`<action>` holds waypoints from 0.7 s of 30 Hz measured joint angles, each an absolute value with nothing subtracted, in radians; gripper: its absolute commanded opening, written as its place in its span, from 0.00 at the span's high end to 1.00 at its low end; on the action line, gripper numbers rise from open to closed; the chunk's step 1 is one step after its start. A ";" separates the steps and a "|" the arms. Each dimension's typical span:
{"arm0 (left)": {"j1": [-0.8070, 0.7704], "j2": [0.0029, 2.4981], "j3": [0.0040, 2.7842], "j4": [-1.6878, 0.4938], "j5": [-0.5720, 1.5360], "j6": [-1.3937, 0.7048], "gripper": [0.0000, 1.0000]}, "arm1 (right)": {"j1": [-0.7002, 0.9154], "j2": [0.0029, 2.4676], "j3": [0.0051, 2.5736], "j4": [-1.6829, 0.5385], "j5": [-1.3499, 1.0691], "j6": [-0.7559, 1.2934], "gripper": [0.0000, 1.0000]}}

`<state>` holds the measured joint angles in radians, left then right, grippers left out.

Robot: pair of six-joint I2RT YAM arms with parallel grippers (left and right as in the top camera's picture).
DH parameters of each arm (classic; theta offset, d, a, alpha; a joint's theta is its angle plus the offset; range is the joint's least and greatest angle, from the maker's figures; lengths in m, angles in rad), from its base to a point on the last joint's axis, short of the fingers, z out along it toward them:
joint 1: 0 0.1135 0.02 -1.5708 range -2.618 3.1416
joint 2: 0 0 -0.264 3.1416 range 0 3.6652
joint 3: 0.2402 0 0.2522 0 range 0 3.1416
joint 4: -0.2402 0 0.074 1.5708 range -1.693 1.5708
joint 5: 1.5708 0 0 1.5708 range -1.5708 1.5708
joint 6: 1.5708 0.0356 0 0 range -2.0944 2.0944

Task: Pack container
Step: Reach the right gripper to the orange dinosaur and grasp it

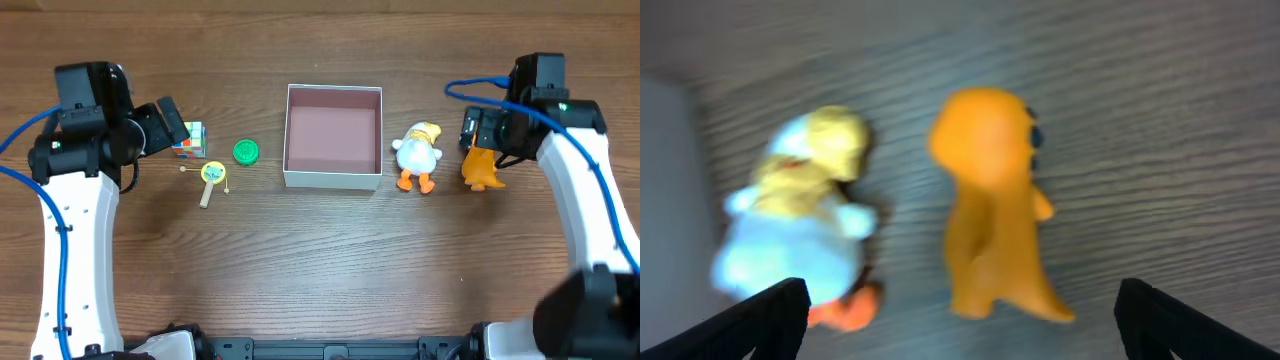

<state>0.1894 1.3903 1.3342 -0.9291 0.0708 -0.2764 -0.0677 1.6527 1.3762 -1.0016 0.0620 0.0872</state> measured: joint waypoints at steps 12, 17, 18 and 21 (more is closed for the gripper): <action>0.191 1.390 1.334 -0.936 0.071 -0.276 0.00 | -0.168 1.896 1.376 -0.927 -0.065 0.104 0.21; 0.191 1.390 1.334 -0.936 0.071 -0.276 0.00 | -0.161 1.921 1.376 -0.936 -0.082 0.110 0.32; 0.191 1.390 1.334 -0.936 0.071 -0.276 0.00 | -0.161 1.932 1.376 -0.942 -0.082 0.110 0.32; 0.191 1.390 1.334 -0.936 0.071 -0.276 0.00 | -0.161 1.943 1.376 -0.942 -0.082 0.114 0.60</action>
<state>0.1909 1.3903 1.3342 -0.9356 0.0708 -0.2764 -0.1612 1.9427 1.3762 -0.9421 -0.0822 0.1143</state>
